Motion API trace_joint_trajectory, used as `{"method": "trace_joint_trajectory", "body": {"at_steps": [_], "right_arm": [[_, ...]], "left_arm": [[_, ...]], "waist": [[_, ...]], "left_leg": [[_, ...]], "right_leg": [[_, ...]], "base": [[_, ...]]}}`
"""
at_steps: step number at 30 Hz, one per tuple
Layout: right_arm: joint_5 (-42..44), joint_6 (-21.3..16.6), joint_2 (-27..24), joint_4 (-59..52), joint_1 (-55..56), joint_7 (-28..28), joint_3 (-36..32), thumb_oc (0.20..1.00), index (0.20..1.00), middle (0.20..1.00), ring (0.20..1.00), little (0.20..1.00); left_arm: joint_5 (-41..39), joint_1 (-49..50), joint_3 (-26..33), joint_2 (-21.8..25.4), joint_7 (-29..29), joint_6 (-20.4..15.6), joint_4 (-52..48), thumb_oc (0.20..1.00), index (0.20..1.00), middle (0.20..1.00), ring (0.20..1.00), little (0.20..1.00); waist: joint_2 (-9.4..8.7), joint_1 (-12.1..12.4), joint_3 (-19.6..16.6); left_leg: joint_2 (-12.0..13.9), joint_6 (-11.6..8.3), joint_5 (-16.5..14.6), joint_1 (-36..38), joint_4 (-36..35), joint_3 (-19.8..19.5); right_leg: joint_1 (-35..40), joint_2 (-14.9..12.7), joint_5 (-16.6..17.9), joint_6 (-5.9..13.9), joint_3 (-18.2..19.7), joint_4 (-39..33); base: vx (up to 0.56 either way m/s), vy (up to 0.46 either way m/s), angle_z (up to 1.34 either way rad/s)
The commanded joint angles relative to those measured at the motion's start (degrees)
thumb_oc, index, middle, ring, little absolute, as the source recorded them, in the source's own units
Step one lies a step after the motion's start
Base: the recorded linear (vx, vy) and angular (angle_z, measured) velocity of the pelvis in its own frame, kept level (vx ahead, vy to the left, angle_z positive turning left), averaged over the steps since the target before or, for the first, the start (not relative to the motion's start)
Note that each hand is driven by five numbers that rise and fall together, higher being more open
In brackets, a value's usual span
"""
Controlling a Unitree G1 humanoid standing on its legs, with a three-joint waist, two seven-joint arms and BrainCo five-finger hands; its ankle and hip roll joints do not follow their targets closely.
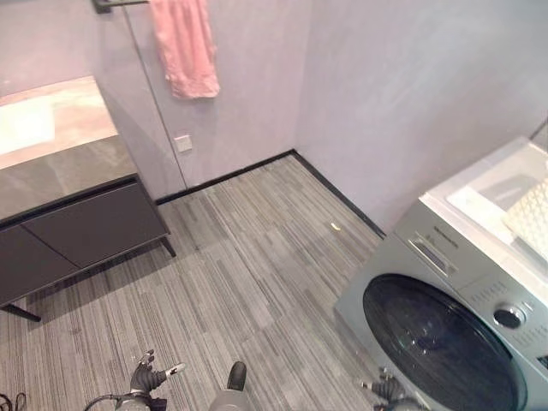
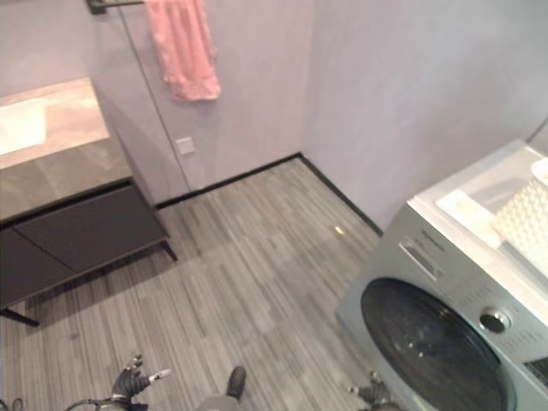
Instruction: Grab the laundry basket,head to the washer,open it,put in the laundry and shut it.
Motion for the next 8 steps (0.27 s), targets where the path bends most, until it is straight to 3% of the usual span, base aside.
{"method": "trace_joint_trajectory", "body": {"at_steps": [1, 8], "right_arm": [[-1.32, 1.26, -0.11, 1.20, -0.53, 0.60, -0.50, 1.000, 1.000, 1.000, 1.000, 1.000], [-5.31, 3.60, 1.68, 3.14, 0.74, 1.86, 2.29, 1.000, 1.000, 1.000, 1.000, 1.000]], "left_arm": [[-3.38, -4.07, -0.16, -1.40, -1.60, -0.92, 2.27, 1.000, 1.000, 1.000, 1.000, 1.000], [-5.77, -5.01, -1.33, -3.70, -3.08, -0.01, 2.77, 1.000, 1.000, 1.000, 1.000, 1.000]], "waist": [[0.45, -0.42, 0.14], [-0.44, -1.16, -1.17]], "left_leg": [[1.37, -0.20, -1.57, 0.52, 0.59, -2.03], [0.53, 0.32, -2.29, 0.90, 0.59, -3.55]], "right_leg": [[-2.61, -3.69, 0.07, 2.19, 1.90, 2.06], [-1.95, -3.89, -0.76, 1.98, 1.05, 3.45]], "base": [[0.02, 0.050, 0.14], [0.01, 0.049, 0.10]]}}
